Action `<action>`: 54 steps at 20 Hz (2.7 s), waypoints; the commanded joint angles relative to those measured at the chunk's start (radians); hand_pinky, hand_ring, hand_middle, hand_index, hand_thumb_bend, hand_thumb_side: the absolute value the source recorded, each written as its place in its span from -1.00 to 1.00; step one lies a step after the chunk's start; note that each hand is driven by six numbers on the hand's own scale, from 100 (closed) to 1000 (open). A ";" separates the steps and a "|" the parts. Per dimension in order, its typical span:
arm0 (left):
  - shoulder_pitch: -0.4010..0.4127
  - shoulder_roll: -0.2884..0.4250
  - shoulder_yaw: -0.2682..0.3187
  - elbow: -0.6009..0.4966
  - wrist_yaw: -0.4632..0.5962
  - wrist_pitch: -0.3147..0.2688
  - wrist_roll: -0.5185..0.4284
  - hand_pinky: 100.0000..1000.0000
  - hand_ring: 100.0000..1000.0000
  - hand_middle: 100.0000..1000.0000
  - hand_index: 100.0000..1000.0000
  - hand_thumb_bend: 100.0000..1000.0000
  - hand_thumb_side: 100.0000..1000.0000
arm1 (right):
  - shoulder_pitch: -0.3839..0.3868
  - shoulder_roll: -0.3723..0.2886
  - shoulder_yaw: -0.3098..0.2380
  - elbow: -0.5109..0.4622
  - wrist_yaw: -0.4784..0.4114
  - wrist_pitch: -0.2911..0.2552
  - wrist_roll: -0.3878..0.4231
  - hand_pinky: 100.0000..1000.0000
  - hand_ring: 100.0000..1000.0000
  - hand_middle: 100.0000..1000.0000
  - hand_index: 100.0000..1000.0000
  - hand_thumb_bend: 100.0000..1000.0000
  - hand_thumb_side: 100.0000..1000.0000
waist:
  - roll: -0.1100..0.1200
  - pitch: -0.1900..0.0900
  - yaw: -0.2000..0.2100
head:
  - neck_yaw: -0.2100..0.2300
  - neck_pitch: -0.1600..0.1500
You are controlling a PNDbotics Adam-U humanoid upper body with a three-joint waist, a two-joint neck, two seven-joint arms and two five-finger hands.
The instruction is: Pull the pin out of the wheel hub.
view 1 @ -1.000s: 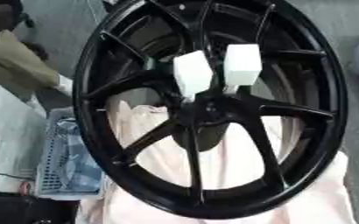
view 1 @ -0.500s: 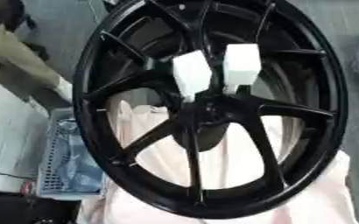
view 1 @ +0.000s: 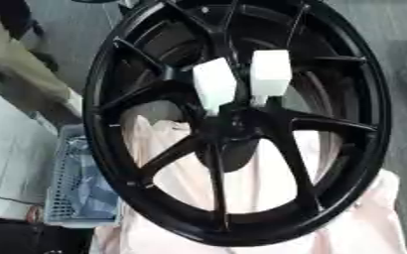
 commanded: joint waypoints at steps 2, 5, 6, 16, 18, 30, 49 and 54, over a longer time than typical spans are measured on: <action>-0.055 0.122 -0.016 -0.018 -0.031 -0.023 -0.027 0.60 0.43 0.12 0.48 -1.00 0.14 | 0.003 -0.035 -0.012 -0.018 0.007 -0.002 -0.004 0.40 0.45 0.39 0.51 -1.00 -0.01 | 0.000 -0.029 0.000 | -0.004 0.002; -0.094 0.172 -0.036 -0.018 -0.056 -0.029 -0.062 0.60 0.43 0.13 0.49 -1.00 0.08 | 0.007 -0.034 -0.010 -0.018 0.008 0.000 -0.004 0.40 0.45 0.39 0.51 -1.00 0.00 | 0.000 -0.028 -0.003 | -0.009 0.003; -0.110 0.190 -0.048 -0.018 -0.066 -0.029 -0.077 0.59 0.43 0.14 0.49 -1.00 0.07 | 0.008 -0.034 -0.010 -0.018 0.008 0.000 -0.005 0.40 0.45 0.39 0.51 -1.00 0.00 | 0.000 -0.028 -0.004 | -0.011 0.003; -0.262 0.337 -0.156 -0.018 -0.127 -0.043 -0.409 0.58 0.44 0.21 0.51 -1.00 -0.01 | 0.004 -0.040 -0.001 -0.018 0.003 0.007 0.002 0.40 0.45 0.39 0.51 -1.00 0.00 | 0.002 -0.029 -0.015 | -0.020 0.001; -0.288 0.355 -0.177 -0.018 -0.131 -0.058 -0.479 0.58 0.45 0.23 0.52 -1.00 -0.04 | 0.001 -0.042 0.001 -0.018 0.003 0.008 0.005 0.40 0.45 0.39 0.51 -1.00 0.00 | 0.004 -0.029 -0.016 | -0.022 0.001; -0.437 0.381 -0.296 -0.018 -0.138 -0.074 -0.704 0.58 0.46 0.28 0.52 -1.00 -0.11 | -0.003 -0.054 0.010 -0.018 0.000 0.012 0.015 0.40 0.45 0.39 0.51 -1.00 0.01 | 0.014 -0.032 -0.021 | -0.020 0.001; -0.639 0.275 -0.471 0.037 -0.182 -0.014 -0.932 0.61 0.44 0.31 0.57 -0.84 -0.73 | -0.018 -0.053 0.021 -0.018 -0.012 0.008 0.027 0.40 0.45 0.39 0.51 -1.00 0.04 | 0.025 -0.032 -0.036 | -0.012 0.003; -0.654 0.248 -0.482 0.080 -0.205 -0.039 -0.953 0.62 0.47 0.37 0.60 -0.73 -0.92 | -0.023 -0.047 0.023 -0.018 -0.015 0.008 0.029 0.40 0.44 0.39 0.50 -1.00 0.05 | 0.026 -0.028 -0.042 | -0.006 -0.001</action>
